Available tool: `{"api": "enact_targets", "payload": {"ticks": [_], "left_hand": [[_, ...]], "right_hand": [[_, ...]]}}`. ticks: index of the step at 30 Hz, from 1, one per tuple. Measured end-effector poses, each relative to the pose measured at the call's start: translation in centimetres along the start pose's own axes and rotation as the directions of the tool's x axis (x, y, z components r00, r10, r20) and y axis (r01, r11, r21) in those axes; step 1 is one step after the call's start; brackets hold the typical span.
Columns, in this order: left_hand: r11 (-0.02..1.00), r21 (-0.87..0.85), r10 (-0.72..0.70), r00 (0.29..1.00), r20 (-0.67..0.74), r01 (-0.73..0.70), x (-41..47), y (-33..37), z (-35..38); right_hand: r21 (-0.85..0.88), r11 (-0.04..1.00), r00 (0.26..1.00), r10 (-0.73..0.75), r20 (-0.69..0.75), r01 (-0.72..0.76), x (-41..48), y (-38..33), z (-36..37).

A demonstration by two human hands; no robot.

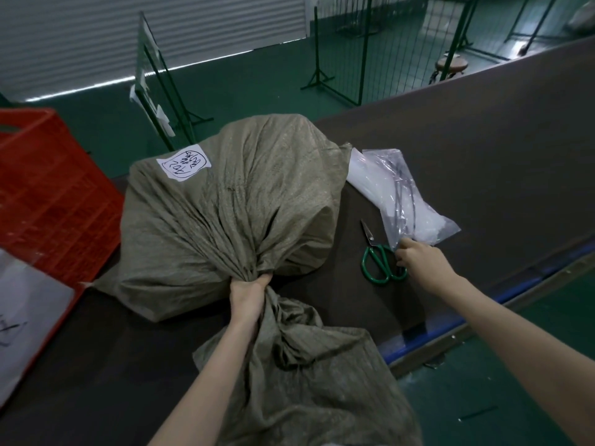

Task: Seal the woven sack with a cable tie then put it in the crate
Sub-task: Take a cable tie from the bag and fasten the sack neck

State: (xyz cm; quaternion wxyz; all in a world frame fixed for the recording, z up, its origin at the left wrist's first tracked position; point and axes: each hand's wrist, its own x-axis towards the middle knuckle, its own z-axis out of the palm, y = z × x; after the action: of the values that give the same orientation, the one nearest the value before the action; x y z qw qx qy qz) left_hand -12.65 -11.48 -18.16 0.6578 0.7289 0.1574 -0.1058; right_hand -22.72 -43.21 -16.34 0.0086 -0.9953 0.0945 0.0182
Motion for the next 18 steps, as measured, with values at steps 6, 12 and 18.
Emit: {"api": "enact_targets", "payload": {"ticks": [6, 12, 18], "left_hand": [[0.999, -0.040, -0.022, 0.994, 0.105, 0.026, -1.3, 1.1, -0.5], [0.991, -0.001, -0.134, 0.965, 0.224, 0.137, -3.0, 2.8, -1.6], [0.982, -0.004, -0.179, 0.928, 0.326, 0.191, -3.1, 3.2, -3.1]], "right_hand": [[0.107, 0.989, 0.986, -0.089, -0.144, 0.105, -1.8, -5.1, -2.6], [0.303, 0.887, 0.875, -0.192, -0.444, 0.348, -2.8, -11.1, -5.3], [0.871, 0.363, 0.933, 0.008, -0.360, 0.332, -2.4, -15.7, -10.9]]}}
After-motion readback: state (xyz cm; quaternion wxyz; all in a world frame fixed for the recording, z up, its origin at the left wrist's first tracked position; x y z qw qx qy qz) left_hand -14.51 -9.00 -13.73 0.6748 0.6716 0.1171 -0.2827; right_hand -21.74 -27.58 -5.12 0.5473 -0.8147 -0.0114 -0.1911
